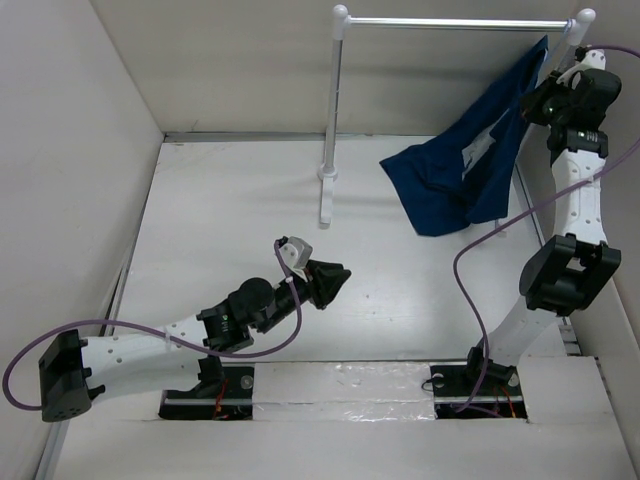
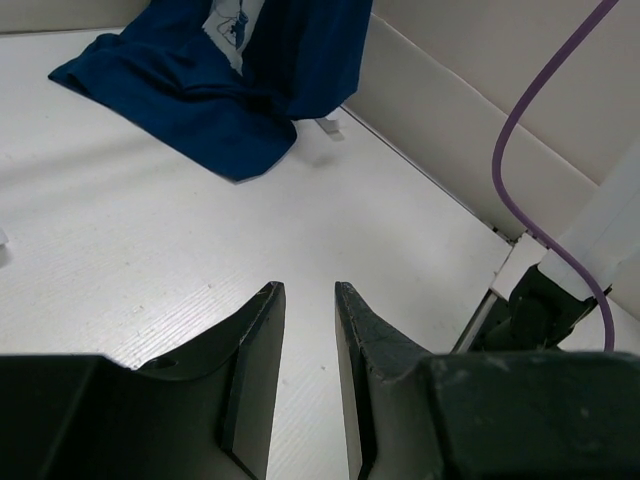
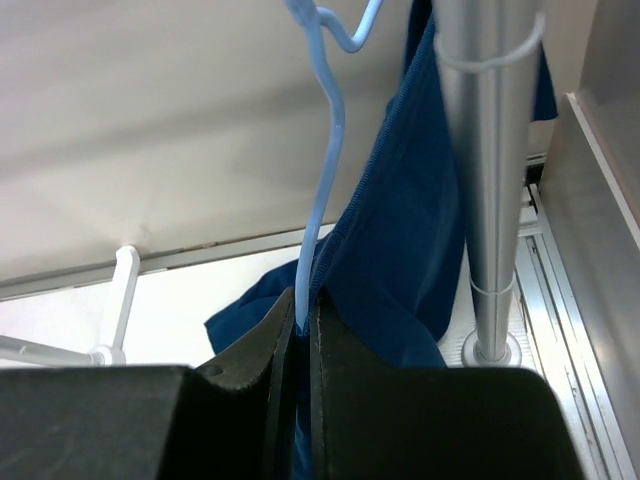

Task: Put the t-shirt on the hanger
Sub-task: Place the hanger at the clothesline.

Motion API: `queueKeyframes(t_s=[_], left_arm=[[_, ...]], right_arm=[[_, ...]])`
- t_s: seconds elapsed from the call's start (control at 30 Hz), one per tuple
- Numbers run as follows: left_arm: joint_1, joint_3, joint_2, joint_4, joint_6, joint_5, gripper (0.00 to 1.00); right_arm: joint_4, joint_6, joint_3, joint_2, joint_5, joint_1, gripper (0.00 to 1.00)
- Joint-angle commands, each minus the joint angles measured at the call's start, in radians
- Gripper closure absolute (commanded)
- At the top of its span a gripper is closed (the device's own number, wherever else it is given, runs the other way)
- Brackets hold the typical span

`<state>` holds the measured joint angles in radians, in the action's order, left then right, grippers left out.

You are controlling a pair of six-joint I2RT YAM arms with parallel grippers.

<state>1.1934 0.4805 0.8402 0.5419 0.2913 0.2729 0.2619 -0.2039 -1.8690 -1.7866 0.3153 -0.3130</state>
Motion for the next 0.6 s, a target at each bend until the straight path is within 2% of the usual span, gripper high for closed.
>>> queueKeyframes(t_s=[0.0,0.2,0.23,0.27,0.3,0.33,0.4,0.43,0.5,0.53,0.57], left_arm=[[-0.023,0.001,-0.006,0.053,0.022,-0.052,0.77],[-0.023,-0.006,-0.019,0.055,0.022,-0.051,0.77],[-0.023,-0.006,-0.024,0.053,0.022,-0.049,0.77],[-0.023,-0.005,-0.026,0.052,0.022,-0.046,0.77],[-0.023,-0.006,-0.026,0.052,0.022,-0.044,0.77],[-0.023,-0.006,-0.026,0.052,0.02,-0.041,0.77],[-0.023,-0.006,-0.023,0.05,0.02,-0.038,0.77],[-0.023,-0.005,-0.02,0.052,0.02,-0.035,0.77],[-0.023,-0.003,-0.01,0.049,0.023,-0.025,0.77],[-0.023,0.0,-0.003,0.044,0.023,-0.018,0.77],[-0.023,0.003,0.002,0.038,0.031,-0.014,0.77]], right_arm=[[-0.043,-0.04,-0.045,0.007,0.079,-0.012,1.0],[-0.003,-0.008,-0.094,0.0,-0.008,0.012,1.0],[0.003,-0.005,-0.096,0.0,-0.022,0.021,0.99],[0.005,-0.005,-0.09,-0.002,-0.033,0.022,0.93],[0.002,-0.003,-0.081,0.007,-0.041,0.022,0.84],[-0.006,-0.005,-0.072,0.013,-0.042,0.022,0.62],[-0.021,-0.008,-0.046,0.047,-0.076,0.04,0.44],[-0.024,-0.008,-0.042,0.058,-0.1,0.051,0.29],[0.011,-0.005,-0.061,0.079,-0.195,0.075,0.2],[0.042,-0.009,-0.087,0.102,-0.232,0.103,0.08],[0.046,-0.021,-0.09,0.116,-0.269,0.118,0.03]])
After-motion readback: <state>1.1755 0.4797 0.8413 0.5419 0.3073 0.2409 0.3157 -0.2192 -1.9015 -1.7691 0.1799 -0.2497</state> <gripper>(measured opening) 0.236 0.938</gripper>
